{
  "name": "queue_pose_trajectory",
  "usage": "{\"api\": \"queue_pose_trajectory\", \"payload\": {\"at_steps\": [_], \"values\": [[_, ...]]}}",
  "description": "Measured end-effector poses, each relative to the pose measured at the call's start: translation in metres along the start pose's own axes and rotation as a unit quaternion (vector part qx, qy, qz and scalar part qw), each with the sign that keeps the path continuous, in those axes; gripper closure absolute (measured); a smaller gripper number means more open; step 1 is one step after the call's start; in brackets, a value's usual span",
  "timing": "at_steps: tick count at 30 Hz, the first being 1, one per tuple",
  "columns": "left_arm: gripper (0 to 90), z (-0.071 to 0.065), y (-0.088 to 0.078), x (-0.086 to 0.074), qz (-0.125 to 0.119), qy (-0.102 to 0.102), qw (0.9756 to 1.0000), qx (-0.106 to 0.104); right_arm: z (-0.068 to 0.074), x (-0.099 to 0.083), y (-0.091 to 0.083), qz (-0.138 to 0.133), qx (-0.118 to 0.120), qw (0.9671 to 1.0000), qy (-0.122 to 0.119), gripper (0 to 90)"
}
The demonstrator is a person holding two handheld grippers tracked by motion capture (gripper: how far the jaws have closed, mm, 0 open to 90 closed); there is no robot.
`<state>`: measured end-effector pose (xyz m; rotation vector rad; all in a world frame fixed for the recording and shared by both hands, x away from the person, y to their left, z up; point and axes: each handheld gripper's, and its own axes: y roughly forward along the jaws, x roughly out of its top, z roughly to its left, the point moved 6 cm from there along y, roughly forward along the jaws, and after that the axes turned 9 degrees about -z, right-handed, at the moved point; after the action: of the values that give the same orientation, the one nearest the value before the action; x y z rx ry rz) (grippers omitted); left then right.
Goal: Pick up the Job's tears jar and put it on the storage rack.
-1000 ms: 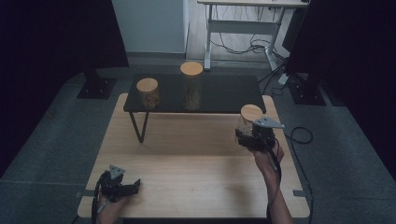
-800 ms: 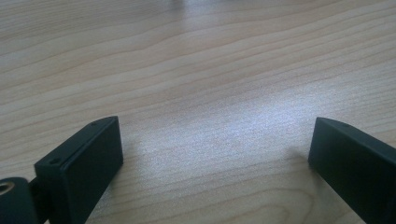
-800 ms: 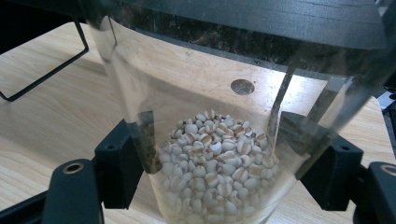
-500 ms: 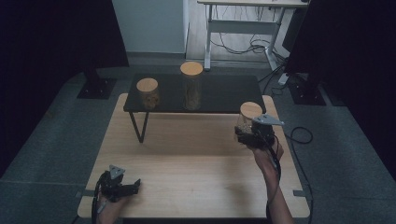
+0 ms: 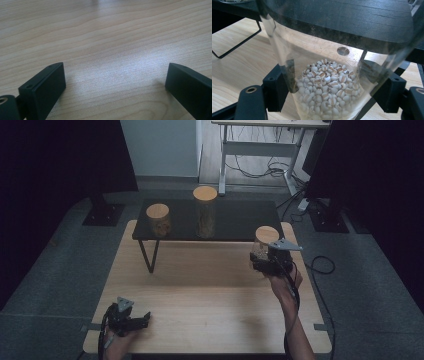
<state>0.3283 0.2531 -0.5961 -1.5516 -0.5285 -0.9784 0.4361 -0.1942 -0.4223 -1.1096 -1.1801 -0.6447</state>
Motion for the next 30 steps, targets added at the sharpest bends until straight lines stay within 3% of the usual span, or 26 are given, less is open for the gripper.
{"api": "queue_pose_trajectory", "payload": {"at_steps": [30], "values": [[2.6,0.0,0.0,0.0,0.0,0.0,1.0,0.0,0.002,0.019,0.005,0.0,0.001,1.0,-0.002,24.9]]}}
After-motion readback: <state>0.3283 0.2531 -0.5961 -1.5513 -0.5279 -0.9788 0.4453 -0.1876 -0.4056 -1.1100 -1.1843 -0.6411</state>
